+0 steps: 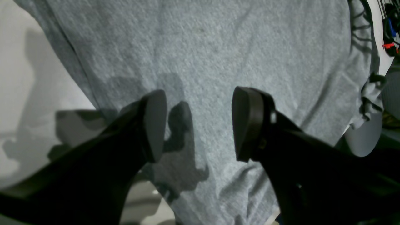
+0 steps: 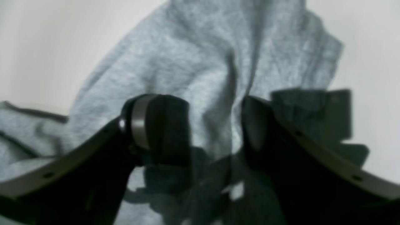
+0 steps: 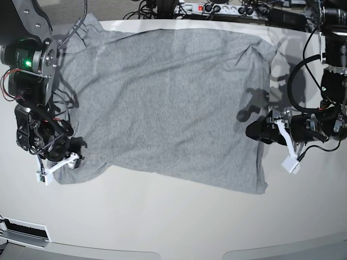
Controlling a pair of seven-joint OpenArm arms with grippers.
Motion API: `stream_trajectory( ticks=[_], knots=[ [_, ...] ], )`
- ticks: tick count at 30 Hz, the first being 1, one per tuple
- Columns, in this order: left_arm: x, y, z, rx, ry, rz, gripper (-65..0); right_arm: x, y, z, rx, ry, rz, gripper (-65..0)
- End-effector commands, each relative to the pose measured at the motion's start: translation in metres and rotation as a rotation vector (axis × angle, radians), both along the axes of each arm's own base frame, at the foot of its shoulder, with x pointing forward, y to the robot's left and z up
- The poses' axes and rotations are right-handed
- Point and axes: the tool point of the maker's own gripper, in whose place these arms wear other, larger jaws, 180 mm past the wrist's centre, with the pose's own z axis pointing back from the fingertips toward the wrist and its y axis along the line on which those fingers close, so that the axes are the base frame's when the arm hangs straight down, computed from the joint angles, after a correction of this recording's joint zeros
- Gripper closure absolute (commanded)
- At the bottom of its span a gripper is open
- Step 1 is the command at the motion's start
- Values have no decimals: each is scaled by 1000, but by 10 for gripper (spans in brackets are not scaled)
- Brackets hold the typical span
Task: Layout the t-shirt on the table in an organized manner, then fold the t-shirt properly
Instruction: 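Grasp the shirt edges with both grippers and pull them apart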
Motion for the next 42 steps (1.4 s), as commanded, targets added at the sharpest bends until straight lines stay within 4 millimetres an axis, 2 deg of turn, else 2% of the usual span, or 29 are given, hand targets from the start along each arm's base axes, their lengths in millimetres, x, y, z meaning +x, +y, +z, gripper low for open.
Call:
stream_trajectory(
  ticks=[1,4,6,9,12,16,19,21,23,24,27,28,29,30,32,34,35,36,38,42],
  knots=[
    [12,3,17,-10,-54,3,-344,18,-11,23,-12,-74,-11,-274],
    [13,3,17,-11,-56,4,-344,22,-1,28,16,-100,39,0],
    [13,3,18,-11,-57,5,-344,29,3,40,38,-142,78,0],
    [12,6,14,17,-51,2,-344,40,4,71,50,-220,149,0],
    [12,8,12,32,-52,2,-344,46,-8,103,15,-244,170,0],
    [14,7,14,23,-64,8,-344,40,-23,138,-58,-293,196,0],
    [18,7,17,12,-85,19,-344,27,-41,138,-116,-247,121,0],
    [19,7,19,7,-93,23,-344,15,-52,125,-142,-173,64,0],
    [19,7,18,7,-92,23,-344,4,-55,109,-172,-111,63,0],
    [19,7,18,7,-91,23,-344,0,-55,103,-179,-95,69,-51],
    [19,7,19,6,-94,24,-344,-5,-50,98,-160,-88,102,-350],
    [20,7,19,6,-96,24,-344,-6,-48,99,-139,-82,115,-409],
    [20,7,20,6,-96,23,-342,-8,-45,102,-115,-72,129,-420],
    [21,7,20,5,-99,24,-322,-9,-44,106,-99,-66,143,-413],
    [21,7,20,4,-102,26,-201,-12,-38,117,-77,-57,201,-324],
    [21,7,20,5,-103,22,-23,-17,-19,131,-43,-64,335,-150],
    [20,6,21,4,-106,16,0,-21,-8,137,-21,-65,408,-53],
    [20,5,21,4,-111,6,0,-25,2,145,-1,-70,472,0],
    [20,5,21,3,-114,1,0,-35,21,160,41,-85,590,0],
    [18,6,20,10,-106,-6,0,-59,52,174,138,-53,755,0]
  ],
)
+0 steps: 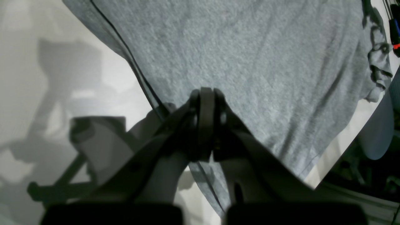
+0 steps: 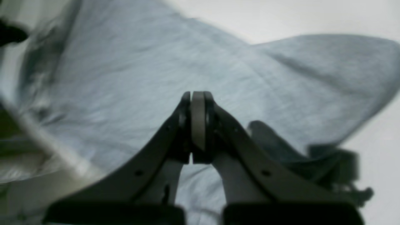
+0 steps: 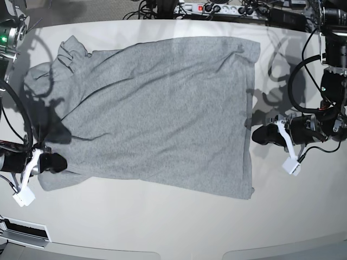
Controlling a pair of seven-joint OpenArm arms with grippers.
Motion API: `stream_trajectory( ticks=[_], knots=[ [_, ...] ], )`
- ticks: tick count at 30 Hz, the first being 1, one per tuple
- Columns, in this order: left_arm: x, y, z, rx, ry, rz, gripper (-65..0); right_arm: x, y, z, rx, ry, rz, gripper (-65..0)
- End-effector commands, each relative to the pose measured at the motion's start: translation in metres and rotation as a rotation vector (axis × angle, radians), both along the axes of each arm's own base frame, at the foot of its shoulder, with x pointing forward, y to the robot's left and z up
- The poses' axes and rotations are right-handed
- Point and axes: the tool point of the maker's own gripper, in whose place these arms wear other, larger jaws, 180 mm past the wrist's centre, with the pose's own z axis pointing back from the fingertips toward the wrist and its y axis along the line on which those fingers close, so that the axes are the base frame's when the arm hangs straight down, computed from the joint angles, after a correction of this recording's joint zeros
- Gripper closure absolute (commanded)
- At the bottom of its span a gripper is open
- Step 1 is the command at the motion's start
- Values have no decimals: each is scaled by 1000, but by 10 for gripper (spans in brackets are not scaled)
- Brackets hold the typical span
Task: Layout the t-shirt on the table in an organized manner, then fold the t-shirt properly
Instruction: 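Grasp the shirt edges with both grippers and pull them apart, then pull the shirt collar corner outward with the right gripper to smooth it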
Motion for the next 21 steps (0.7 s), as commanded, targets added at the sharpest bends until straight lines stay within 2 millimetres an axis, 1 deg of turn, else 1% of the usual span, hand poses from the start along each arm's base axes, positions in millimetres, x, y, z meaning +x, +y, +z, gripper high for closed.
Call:
stream_trajectory(
  ticks=[1,2,4,5,7,10,13,16,19,21],
  knots=[
    [13,5,18,-9,-58,4,0,11,2,28,54,-87,6,0],
    [13,6,19,-6,-58,5,0,12,8,37,107,-108,17,0],
    [12,10,19,3,-58,7,0,9,15,47,191,-132,30,0],
    [12,12,19,7,-55,7,0,7,17,50,220,-139,31,0],
    [11,16,22,6,-51,8,0,0,14,51,257,-143,16,0],
    [11,22,29,-9,-56,14,0,-14,3,51,283,-158,-26,0],
    [11,24,34,-21,-71,2,0,-28,-15,57,298,-194,-85,0],
    [10,25,34,-17,-66,-2,0,-40,-35,60,286,-221,-149,0],
    [10,25,34,-17,-66,-2,0,-51,-49,55,284,-214,-202,0],
    [10,25,34,-18,-67,-1,0,-59,-52,48,286,-195,-221,0]
  ],
)
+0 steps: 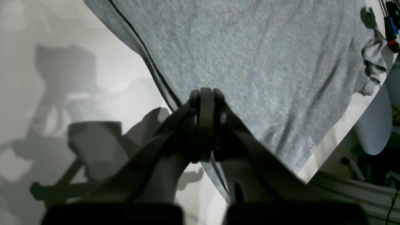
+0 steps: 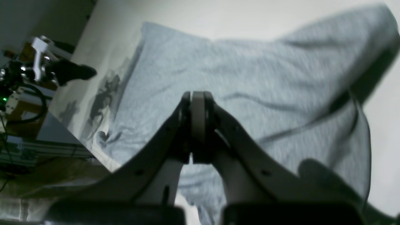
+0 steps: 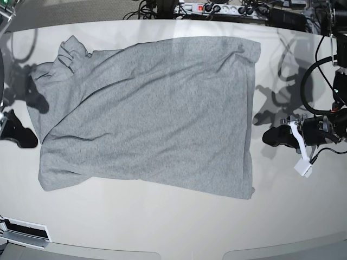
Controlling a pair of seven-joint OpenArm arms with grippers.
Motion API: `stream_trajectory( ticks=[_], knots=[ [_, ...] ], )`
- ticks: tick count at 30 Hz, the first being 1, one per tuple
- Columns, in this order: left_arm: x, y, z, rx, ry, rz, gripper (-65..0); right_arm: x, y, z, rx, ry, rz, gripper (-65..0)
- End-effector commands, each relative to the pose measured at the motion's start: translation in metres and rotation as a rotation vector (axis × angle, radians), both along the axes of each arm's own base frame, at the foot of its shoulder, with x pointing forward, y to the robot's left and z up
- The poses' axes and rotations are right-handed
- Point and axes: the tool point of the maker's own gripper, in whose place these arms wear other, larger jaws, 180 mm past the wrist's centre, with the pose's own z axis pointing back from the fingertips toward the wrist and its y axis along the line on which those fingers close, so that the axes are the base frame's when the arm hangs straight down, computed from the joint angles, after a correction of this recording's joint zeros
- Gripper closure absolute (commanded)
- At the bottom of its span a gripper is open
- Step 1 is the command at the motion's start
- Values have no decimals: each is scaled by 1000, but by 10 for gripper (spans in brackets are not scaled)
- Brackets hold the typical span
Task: Layout the t-shirt on the table in an organized manner, then fold the t-shirt properly
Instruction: 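Pull the shirt collar corner outward with the right gripper to smooth it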
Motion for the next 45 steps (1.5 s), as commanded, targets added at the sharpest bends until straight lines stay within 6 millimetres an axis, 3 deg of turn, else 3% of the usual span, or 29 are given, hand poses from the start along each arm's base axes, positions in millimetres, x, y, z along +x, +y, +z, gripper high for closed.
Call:
stream_trajectory(
  ticks=[1,10,21,22,25,27,31,35,45],
  knots=[
    [12,5,18,-9,-58,6,0,5,-3,16,7,-56,-3,0],
    [12,3,20,-24,-59,6,0,-9,-11,-28,-117,89,-40,0],
    [0,10,11,30,11,-24,0,-12,-17,-36,-162,122,-50,0],
    [-2,11,9,36,23,-23,0,-13,-19,-38,-177,133,-54,-7],
    [-3,12,8,42,27,-26,0,-13,-20,-40,-186,140,-56,-216],
    [-2,12,8,41,25,-25,0,-12,-17,-36,-165,123,-51,-300],
    [-8,12,3,40,42,-25,0,-19,-17,-42,-164,147,-49,-304],
    [-21,11,-9,25,64,-13,0,-42,-18,-67,-194,235,-56,-304],
    [-47,11,-32,22,114,4,0,-69,-26,-116,-299,316,-187,-303]
  ],
)
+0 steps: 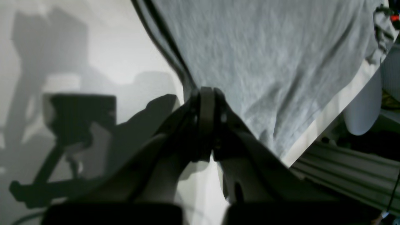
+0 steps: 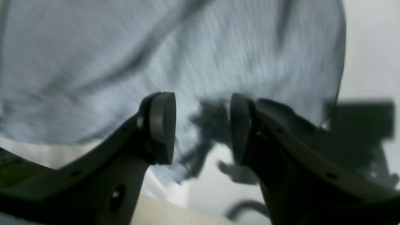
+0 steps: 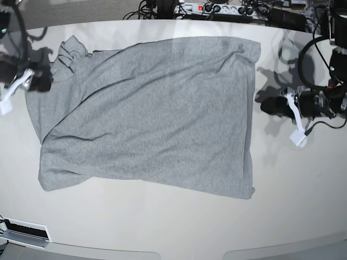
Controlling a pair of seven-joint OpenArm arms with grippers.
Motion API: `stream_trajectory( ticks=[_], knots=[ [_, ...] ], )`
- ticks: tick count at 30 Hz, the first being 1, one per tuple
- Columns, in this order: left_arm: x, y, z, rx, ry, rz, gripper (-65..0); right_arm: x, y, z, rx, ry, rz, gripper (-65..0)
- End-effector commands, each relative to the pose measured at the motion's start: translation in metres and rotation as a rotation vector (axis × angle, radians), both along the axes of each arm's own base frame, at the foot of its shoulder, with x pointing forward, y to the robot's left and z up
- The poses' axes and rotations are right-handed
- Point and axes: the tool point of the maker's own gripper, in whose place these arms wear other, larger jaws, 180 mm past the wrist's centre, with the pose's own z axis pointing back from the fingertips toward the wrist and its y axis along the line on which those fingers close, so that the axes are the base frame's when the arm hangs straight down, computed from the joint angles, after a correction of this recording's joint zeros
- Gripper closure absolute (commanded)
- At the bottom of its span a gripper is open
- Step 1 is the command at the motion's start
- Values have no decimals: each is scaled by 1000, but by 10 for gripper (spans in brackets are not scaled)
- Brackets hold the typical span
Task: Layout the t-shirt on the table in an organized manner, then fold the t-shirt properly
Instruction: 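Pull the shirt collar corner outward with the right gripper to smooth it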
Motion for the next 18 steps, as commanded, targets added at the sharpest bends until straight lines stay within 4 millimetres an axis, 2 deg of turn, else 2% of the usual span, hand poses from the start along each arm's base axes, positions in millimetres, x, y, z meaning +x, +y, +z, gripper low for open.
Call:
stream_trajectory(
  ticks=[1,7,13,18],
  knots=[
    [12,5,14,-5,-47,8,0,13,-5,10,-14,-56,-22,-303],
    [11,4,13,-11,-55,16,0,0,17,-5,26,-35,-10,-304],
    [13,5,13,-6,-63,18,0,-25,20,-14,56,15,-13,-304],
    [14,5,14,-11,-71,23,0,-25,20,-14,53,8,-19,-305]
  ],
)
